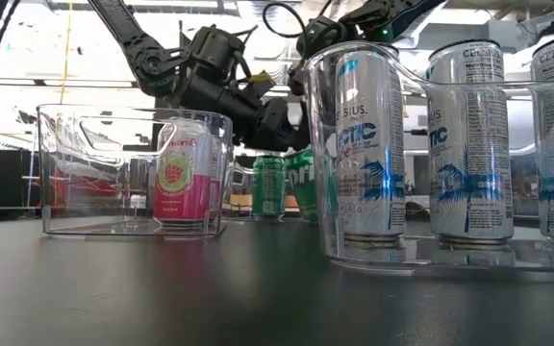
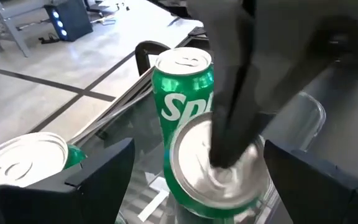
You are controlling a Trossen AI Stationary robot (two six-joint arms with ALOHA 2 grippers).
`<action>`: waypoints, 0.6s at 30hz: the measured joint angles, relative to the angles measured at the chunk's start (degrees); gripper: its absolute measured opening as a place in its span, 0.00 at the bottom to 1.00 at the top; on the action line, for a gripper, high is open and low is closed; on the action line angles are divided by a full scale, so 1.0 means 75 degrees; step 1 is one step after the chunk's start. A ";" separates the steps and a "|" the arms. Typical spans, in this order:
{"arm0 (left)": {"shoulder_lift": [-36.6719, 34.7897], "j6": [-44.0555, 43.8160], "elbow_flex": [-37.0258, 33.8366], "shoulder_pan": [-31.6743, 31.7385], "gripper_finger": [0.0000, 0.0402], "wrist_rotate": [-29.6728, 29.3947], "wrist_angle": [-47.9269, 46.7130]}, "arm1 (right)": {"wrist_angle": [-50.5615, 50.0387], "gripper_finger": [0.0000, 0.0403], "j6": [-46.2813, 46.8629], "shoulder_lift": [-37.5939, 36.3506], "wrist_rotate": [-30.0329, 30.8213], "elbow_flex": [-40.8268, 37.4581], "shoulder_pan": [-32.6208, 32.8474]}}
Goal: Sort soda cans
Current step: Put the green soda can into the top transparent bin
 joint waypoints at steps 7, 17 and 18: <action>0.0005 0.0132 0.0133 0.0000 0.87 0.0008 -0.0078 | -0.0244 0.00 0.0141 -0.0124 0.0172 0.0003 -0.0104; 0.0017 0.0351 0.0376 -0.0018 0.87 0.0035 -0.0152 | -0.0751 0.00 0.0416 -0.0207 0.0352 0.0011 -0.0050; 0.0016 0.0384 0.0382 -0.0025 0.87 0.0035 -0.0154 | -0.0779 0.00 0.0455 -0.0209 0.0352 0.0012 -0.0045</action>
